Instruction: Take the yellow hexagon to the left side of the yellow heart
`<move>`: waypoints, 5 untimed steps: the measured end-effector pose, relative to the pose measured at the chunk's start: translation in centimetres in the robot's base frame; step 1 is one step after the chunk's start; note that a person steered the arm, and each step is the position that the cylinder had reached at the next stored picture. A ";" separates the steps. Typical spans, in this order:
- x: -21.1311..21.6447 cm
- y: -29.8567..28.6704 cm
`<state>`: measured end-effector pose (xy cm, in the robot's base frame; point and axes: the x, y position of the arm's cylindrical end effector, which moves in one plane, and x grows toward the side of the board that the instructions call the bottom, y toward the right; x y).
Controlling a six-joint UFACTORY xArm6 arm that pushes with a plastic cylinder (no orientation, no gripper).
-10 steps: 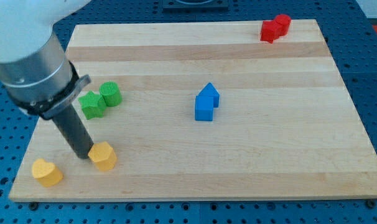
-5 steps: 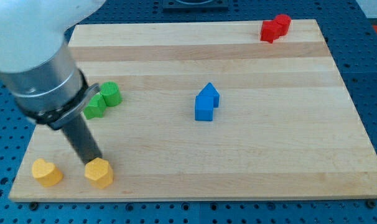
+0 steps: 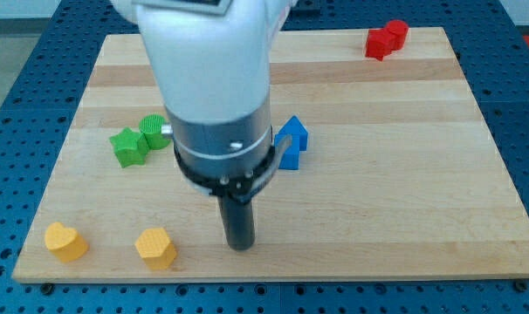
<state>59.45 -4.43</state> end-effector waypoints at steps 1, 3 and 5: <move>1.1 -1.9; 1.1 -8.1; 1.1 -10.9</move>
<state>60.57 -15.36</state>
